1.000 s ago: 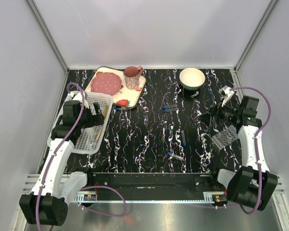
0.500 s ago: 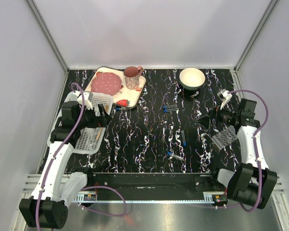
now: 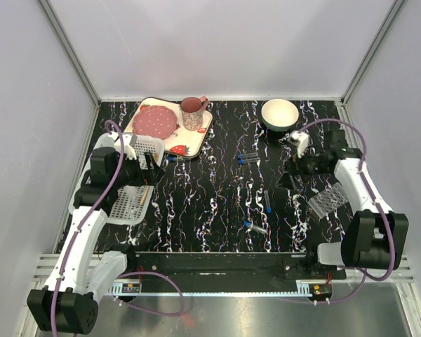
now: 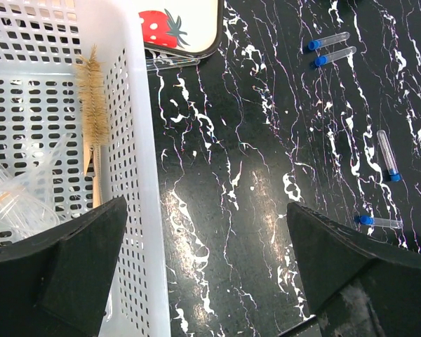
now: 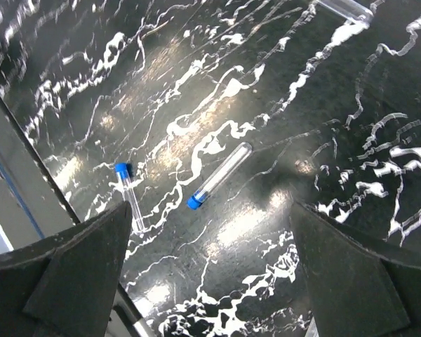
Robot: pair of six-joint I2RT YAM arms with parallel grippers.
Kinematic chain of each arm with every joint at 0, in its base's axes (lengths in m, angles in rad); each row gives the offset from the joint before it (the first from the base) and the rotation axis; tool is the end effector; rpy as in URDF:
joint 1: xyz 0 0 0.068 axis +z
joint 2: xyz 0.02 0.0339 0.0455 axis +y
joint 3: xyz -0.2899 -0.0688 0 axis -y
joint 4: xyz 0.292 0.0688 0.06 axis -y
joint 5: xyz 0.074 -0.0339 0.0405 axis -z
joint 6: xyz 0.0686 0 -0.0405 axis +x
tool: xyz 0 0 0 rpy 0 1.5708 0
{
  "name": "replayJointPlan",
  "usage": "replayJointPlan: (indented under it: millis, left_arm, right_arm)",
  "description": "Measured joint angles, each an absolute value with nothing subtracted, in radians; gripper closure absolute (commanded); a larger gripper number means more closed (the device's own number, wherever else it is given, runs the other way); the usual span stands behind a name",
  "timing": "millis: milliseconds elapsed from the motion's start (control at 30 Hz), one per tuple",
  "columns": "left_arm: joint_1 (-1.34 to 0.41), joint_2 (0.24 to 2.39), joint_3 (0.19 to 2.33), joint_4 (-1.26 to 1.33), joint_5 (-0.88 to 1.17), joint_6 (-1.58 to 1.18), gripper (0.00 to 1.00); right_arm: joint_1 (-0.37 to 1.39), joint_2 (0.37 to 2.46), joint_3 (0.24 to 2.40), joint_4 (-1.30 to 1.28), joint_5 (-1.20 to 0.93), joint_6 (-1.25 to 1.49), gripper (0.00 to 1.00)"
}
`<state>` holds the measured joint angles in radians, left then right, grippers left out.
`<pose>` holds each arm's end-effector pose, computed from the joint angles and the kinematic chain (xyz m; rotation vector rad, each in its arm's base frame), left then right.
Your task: Organize the chemistry lab equipment
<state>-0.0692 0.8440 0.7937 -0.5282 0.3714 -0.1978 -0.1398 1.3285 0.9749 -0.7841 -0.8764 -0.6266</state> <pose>0.2352 -0.0413 0.3000 0.0798 2.1543 -0.5539 0.2991 0.0111 0.2431 -0.7868 2.1817 0.8129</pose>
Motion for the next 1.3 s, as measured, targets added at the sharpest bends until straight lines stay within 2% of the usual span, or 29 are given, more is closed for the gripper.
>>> replayJointPlan:
  millis: [200,500,700,933,1300]
  left_arm:
    - [-0.074,0.844,0.793,-0.529,0.371,-0.194,0.01]
    - [-0.08,0.844,0.793,-0.529,0.366,-0.191,0.01]
    - [-0.081,0.844,0.793,-0.529,0.364,-0.19,0.01]
    - [-0.086,0.841,0.793,-0.529,0.362,-0.19,0.01]
    - [-0.086,0.822,0.793,-0.529,0.354,-0.19,0.01]
  right_arm:
    - [0.11,1.375,1.079,-0.926,-0.657,-0.795,0.0]
    - [0.342,1.496,1.159,-0.962,-0.443,-0.892,0.02]
    - [0.454,1.629,1.162,-0.931,-0.308,-0.725,0.2]
    - [0.458,1.702,1.158,-0.91,-0.254,-0.514,0.35]
    - [0.458,1.822,1.159,-0.887,-0.19,-0.356,0.46]
